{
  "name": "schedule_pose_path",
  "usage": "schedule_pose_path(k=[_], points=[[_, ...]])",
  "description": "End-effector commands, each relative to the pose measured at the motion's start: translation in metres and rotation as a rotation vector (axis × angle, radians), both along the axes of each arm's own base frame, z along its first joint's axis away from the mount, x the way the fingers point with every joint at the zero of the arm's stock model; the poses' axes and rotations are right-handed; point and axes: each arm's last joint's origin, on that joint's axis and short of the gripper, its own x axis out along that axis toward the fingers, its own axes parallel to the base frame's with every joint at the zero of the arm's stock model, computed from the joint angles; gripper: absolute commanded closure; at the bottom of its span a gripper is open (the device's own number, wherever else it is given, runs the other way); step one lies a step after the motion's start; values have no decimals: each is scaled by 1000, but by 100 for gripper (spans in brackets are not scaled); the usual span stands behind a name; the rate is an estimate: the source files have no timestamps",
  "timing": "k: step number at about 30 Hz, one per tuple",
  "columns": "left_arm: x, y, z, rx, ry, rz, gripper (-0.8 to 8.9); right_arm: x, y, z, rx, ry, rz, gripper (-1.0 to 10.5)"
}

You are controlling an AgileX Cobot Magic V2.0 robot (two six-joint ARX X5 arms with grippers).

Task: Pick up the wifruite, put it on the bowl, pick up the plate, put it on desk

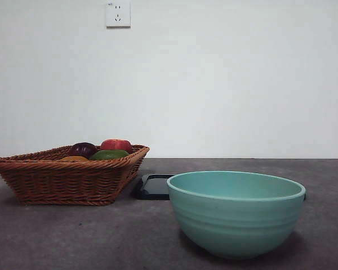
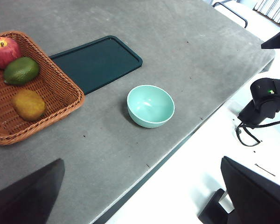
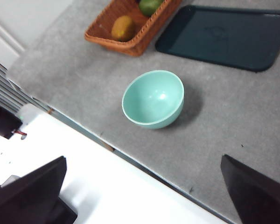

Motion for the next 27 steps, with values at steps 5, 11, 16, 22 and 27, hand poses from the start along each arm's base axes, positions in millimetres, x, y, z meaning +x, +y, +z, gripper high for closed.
schedule_pose_path(k=[5,11,16,22,27], points=[[-2,2,2,0,-5,-8,284,-5,-4,1,24,-19,-2,340],[-2,2,2,1,-3,-6,537,-5,-4,1,22,-19,-3,521],[-3,2,1,-2,16,2,798,-5,-4,1,21,-21,-7,930],[-3,2,1,0,16,1,795,-5,-4,1,24,-24,-6,930],[-3,2,1,0,17,1,795,-5,-4,1,24,-25,-6,930]])
